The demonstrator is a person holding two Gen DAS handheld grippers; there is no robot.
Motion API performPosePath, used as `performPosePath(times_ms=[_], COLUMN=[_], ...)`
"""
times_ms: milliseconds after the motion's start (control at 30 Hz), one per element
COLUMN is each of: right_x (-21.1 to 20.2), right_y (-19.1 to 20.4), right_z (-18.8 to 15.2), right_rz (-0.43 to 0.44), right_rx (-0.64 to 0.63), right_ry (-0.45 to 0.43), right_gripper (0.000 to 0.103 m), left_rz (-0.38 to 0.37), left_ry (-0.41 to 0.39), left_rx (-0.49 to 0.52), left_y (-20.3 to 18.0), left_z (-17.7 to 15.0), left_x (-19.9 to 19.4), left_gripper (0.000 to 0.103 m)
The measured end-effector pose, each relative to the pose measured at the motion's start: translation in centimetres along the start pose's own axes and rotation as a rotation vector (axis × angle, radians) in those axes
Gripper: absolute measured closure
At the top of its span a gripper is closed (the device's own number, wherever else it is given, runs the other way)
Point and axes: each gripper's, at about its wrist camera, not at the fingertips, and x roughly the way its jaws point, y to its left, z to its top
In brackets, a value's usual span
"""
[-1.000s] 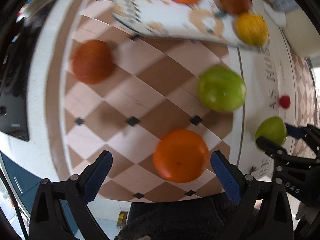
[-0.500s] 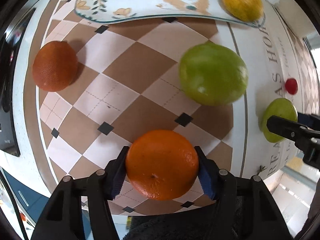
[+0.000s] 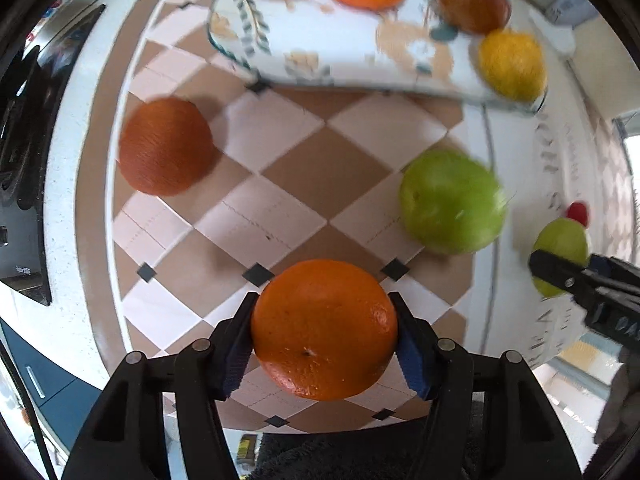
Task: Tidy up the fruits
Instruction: 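Place the orange on the plate with the left gripper while the right places the green apple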
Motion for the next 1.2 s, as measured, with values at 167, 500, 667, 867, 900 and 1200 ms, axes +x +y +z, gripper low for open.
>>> performPosePath(times_ms=[167,500,667,867,900,1200], right_x=[-4.0,-3.5,-0.4,1.6,1.9,1.4], right_y=[3.5,10.6,13.0,13.1,13.0,12.3], right_z=[2.5,12.2,13.8,15.1,15.3,15.4], right_rz=[0.009,-0.033,-0.082,-0.088,-0.08,-0.037], right_rx=[-0.089,-0.256,-0.334,-0.345,-0.341,-0.329], right_ry=[-0.093,-0.075,-0.028,0.014,0.023,0.028], right_gripper=[0.042,0.042,0.042,0.042,0.042,0.026], left_rz=[-0.038,-0.034,-0.112,-0.22,-0.229,-0.308], left_ry=[-0.103,-0.117,0.011,0.113,0.119,0.156], left_rx=[-0.007,-0.071,-0.13,-0.206,-0.215,-0.271], left_y=[1.4,3.9,4.1,4.4,4.4,4.1], left_z=[2.9,12.5,15.4,16.4,16.4,16.1], left_x=[-5.8,-7.5,-4.3,-1.1,-0.9,1.0], left_gripper=[0.043,0.043,0.043,0.043,0.043,0.03])
